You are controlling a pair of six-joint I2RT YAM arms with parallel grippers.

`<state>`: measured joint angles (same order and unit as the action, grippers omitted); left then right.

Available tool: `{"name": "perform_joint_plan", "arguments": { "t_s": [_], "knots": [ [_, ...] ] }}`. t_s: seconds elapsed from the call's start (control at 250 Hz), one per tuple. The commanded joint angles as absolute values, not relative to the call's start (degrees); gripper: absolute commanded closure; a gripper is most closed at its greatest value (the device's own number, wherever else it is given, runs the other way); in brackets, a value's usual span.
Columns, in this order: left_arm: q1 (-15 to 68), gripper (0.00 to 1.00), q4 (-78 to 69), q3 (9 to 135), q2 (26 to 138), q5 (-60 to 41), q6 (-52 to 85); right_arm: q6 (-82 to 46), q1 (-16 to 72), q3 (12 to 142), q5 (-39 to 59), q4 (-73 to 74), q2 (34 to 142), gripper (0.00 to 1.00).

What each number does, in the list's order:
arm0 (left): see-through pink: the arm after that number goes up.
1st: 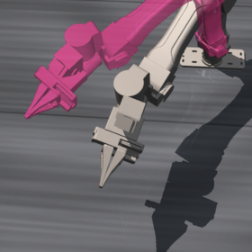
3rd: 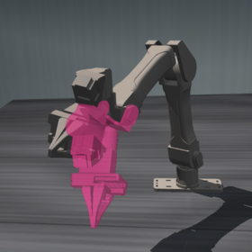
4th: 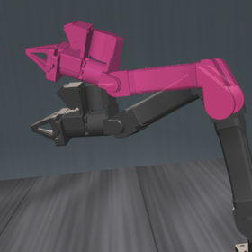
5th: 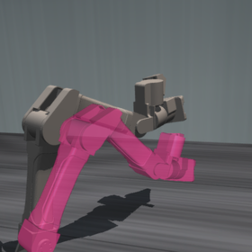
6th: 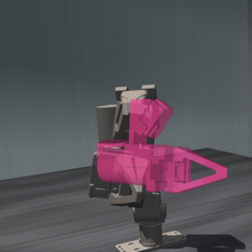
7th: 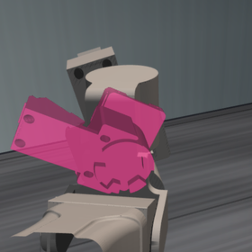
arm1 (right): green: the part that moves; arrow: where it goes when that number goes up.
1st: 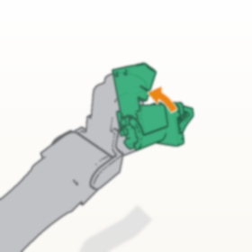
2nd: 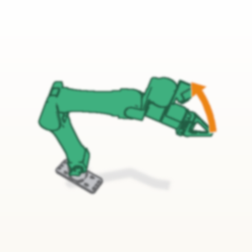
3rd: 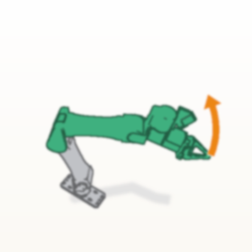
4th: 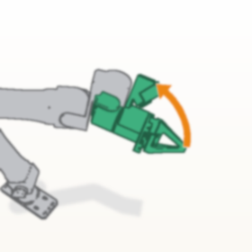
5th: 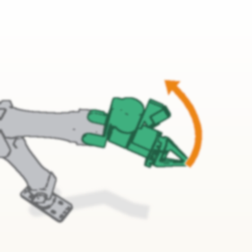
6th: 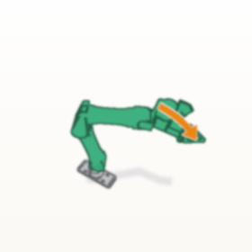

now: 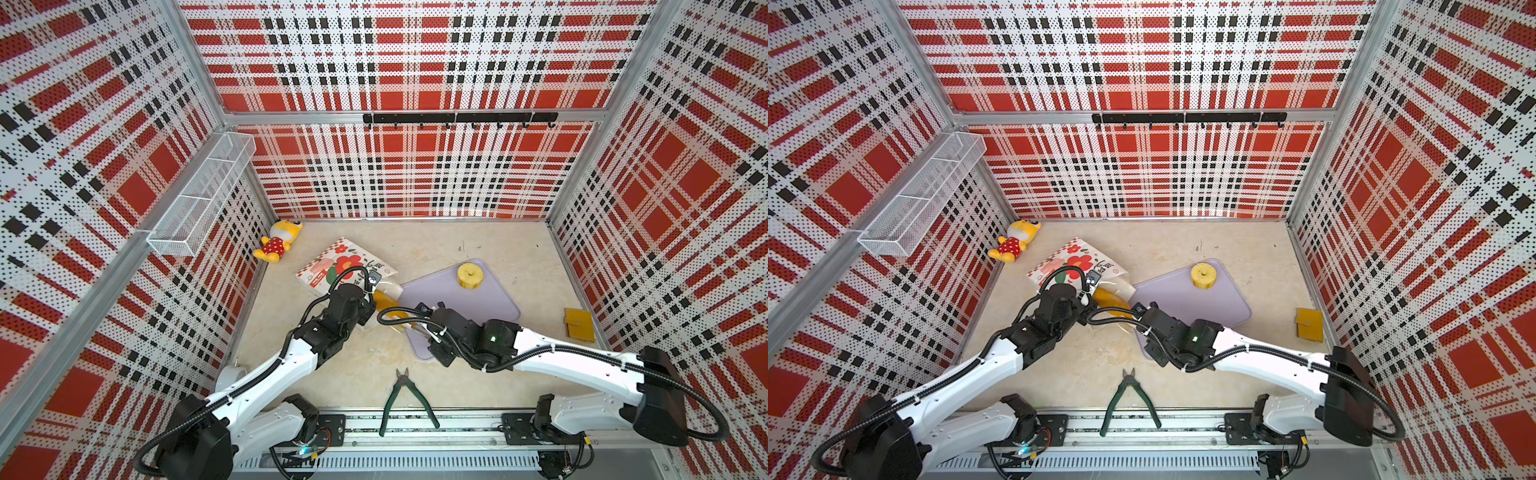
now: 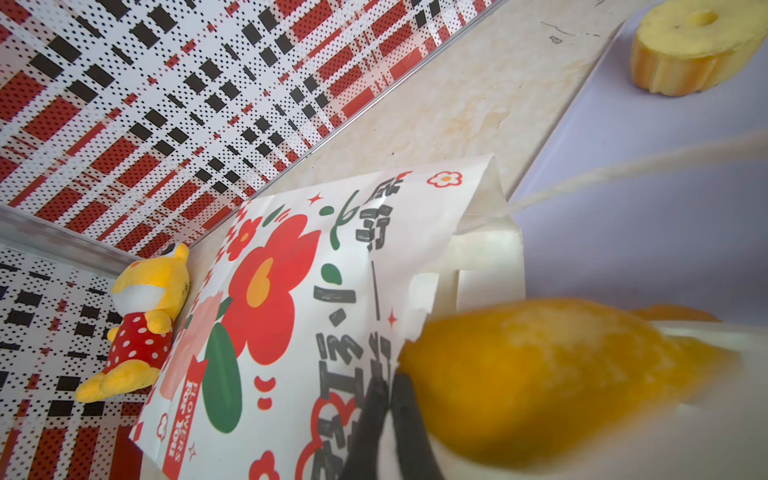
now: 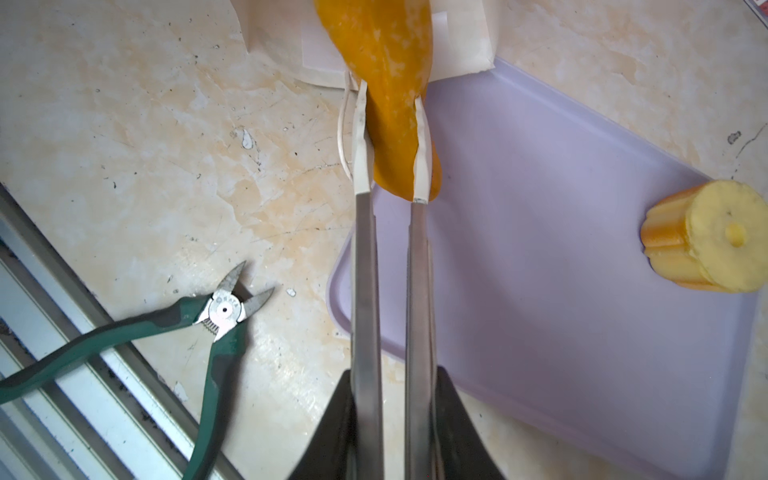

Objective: Take the fake bread out of the paper bag
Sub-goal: 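Pull the baguette out of the bag with the tongs toward the tray, then lower the baguette onto the tray and open the tongs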

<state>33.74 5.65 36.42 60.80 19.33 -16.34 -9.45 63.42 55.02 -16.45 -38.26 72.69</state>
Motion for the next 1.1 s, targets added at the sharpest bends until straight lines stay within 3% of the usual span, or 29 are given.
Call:
{"name": "perform_joint_plan", "arguments": {
  "t_s": [0.0,0.452,0.732,1.096],
  "knots": [
    [33.47,1.0,5.63,38.32,61.48,18.99,-14.21,-12.18,63.46,53.9,-18.56,-36.53,67.66,1.0],
    [32.56,1.0,5.27,38.68,61.39,18.28,-14.08,-24.21,61.32,53.43,-19.87,-51.71,56.86,1.0],
    [30.26,1.0,6.05,38.32,59.3,17.01,-15.03,-29.8,53.51,50.86,-10.81,-52.23,51.61,1.0],
    [26.54,1.0,8.95,37.27,54.79,14.82,-17.13,-30.88,50.09,57.12,-14.71,-62.57,63.57,1.0]
  ]
}}
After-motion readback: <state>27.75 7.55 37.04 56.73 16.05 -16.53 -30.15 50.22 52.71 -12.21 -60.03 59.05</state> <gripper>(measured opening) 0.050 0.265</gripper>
